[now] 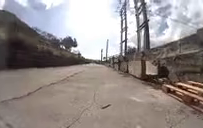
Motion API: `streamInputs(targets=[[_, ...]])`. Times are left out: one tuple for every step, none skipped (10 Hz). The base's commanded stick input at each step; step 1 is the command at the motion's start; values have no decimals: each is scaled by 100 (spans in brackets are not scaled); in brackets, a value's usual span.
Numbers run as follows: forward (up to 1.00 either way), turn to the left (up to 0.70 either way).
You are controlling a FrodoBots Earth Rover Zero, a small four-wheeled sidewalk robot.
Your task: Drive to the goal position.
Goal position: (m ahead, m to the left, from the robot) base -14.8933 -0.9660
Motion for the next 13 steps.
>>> streamInputs(targets=[[70, 0], [70, 0], [70, 0], [70, 0], [70, 0], [70, 0], [70, 0], [70, 0], [70, 0], [70, 0], [70, 0], [70, 0], [70, 0]])
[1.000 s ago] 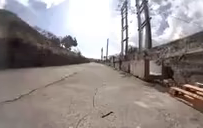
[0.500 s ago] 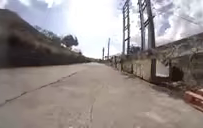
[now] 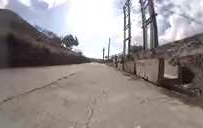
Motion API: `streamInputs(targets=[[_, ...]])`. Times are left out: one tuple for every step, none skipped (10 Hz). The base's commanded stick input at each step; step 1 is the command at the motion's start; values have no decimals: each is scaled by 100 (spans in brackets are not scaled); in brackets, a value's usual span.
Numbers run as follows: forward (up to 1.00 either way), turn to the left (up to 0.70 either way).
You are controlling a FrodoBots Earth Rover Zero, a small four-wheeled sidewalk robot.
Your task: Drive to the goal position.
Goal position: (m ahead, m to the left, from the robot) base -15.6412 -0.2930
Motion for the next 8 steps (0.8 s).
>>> streamInputs(targets=[[70, 0], [70, 0], [70, 0], [70, 0], [70, 0], [70, 0], [70, 0], [70, 0]])
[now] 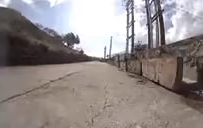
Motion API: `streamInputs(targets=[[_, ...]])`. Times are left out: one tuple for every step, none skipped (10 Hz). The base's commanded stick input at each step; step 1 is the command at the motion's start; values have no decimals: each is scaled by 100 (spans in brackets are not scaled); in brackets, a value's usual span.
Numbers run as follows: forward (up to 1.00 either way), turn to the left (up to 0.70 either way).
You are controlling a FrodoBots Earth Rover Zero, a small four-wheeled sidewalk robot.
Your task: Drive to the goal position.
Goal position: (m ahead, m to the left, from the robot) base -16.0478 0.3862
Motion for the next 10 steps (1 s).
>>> streamInputs(targets=[[70, 0], [70, 0], [70, 0], [70, 0], [70, 0], [70, 0], [70, 0], [70, 0], [70, 0], [70, 0]])
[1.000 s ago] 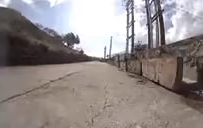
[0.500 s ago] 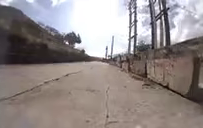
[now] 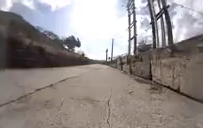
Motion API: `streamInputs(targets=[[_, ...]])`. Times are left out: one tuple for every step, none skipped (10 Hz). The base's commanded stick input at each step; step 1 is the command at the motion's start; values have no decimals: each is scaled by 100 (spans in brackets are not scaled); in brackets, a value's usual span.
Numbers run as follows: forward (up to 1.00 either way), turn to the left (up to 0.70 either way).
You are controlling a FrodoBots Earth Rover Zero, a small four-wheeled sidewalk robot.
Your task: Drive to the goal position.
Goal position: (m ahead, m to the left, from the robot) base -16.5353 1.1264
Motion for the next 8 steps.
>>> streamInputs(targets=[[70, 0], [70, 0], [70, 0], [70, 0], [70, 0], [70, 0], [70, 0], [70, 0]])
